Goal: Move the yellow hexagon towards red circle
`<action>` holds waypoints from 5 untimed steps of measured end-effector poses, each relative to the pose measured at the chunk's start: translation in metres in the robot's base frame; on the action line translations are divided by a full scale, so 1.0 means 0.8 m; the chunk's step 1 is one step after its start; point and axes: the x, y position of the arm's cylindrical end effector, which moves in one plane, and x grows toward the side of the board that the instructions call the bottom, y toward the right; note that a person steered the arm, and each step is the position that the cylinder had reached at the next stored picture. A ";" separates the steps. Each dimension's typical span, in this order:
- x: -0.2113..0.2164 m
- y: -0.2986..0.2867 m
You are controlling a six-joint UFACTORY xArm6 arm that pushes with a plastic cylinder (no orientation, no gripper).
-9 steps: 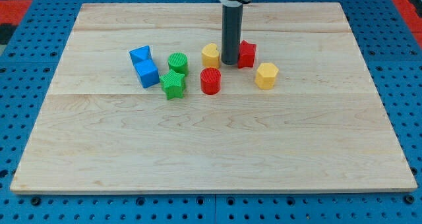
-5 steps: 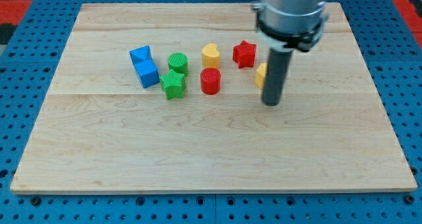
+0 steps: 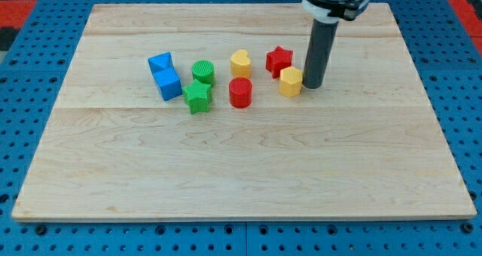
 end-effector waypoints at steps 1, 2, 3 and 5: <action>0.000 -0.016; 0.000 -0.030; 0.000 -0.038; -0.023 -0.043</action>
